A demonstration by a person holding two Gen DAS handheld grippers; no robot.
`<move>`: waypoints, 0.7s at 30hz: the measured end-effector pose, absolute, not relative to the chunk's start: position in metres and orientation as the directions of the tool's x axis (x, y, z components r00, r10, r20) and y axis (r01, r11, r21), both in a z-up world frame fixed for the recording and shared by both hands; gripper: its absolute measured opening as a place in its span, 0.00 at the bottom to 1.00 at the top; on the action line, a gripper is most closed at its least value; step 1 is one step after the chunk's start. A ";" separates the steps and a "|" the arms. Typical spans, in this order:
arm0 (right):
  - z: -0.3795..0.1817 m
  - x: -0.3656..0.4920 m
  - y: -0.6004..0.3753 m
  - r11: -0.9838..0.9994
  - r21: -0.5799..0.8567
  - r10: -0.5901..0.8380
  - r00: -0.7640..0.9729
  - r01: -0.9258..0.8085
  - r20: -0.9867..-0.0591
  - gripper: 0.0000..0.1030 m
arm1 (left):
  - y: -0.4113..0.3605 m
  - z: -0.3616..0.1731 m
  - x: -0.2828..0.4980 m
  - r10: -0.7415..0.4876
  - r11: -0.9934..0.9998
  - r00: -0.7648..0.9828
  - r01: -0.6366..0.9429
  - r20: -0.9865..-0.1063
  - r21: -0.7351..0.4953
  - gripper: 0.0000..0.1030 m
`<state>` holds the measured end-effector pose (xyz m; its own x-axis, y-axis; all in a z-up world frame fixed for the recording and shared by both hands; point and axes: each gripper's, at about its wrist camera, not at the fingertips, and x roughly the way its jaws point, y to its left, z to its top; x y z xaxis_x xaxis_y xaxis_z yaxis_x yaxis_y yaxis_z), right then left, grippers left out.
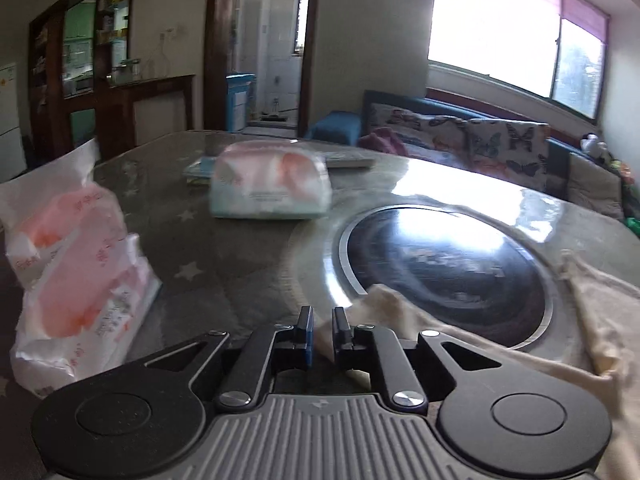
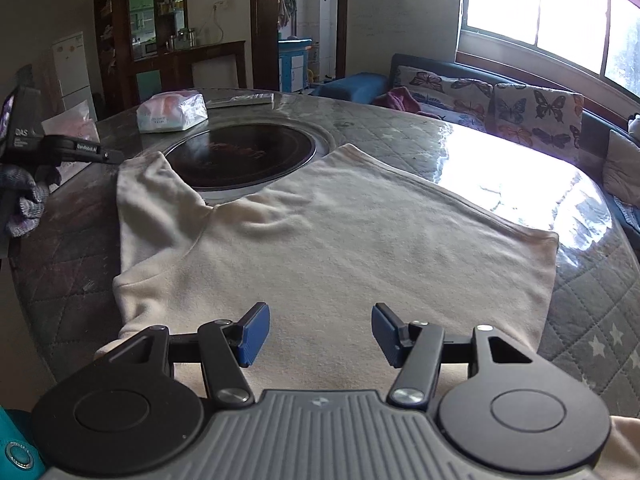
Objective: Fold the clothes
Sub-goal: 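Grasp the sleeve near the cooktop with the left gripper and pull it outward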
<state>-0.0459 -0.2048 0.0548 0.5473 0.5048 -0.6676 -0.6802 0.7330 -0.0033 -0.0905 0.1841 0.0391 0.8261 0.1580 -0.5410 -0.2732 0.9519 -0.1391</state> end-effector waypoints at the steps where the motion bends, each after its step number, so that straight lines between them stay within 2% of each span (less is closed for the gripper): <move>1: 0.054 -0.046 -0.204 0.734 -0.004 0.503 0.546 -0.680 -0.670 0.56 | 0.181 0.040 -0.091 0.144 0.954 0.827 -0.262 -0.543 -0.147 0.11; 8: 0.047 -0.045 -0.205 0.740 0.007 0.496 0.539 -0.673 -0.681 0.56 | 0.125 0.028 -0.070 -0.035 0.982 0.812 -0.081 -0.582 -0.172 0.11; 12: 0.044 -0.043 -0.212 0.752 0.014 0.485 0.540 -0.658 -0.688 0.56 | 0.113 0.016 -0.059 0.022 0.993 0.795 -0.090 -0.606 -0.082 0.12; 17: 0.046 -0.037 -0.223 0.765 0.030 0.485 0.544 -0.644 -0.685 0.56 | 0.126 0.020 -0.054 0.048 0.983 0.781 -0.146 -0.622 -0.108 0.11; 21: 0.048 -0.026 -0.234 0.791 0.043 0.472 0.564 -0.611 -0.678 0.56 | 0.104 0.042 -0.060 -0.071 0.982 0.819 -0.042 -0.570 -0.183 0.11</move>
<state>-0.0255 -0.2337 0.0480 0.5636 0.4722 -0.6778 -0.6108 0.7906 0.0429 -0.0596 0.1043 0.0416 0.8189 -0.0707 -0.5696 -0.0422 0.9823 -0.1826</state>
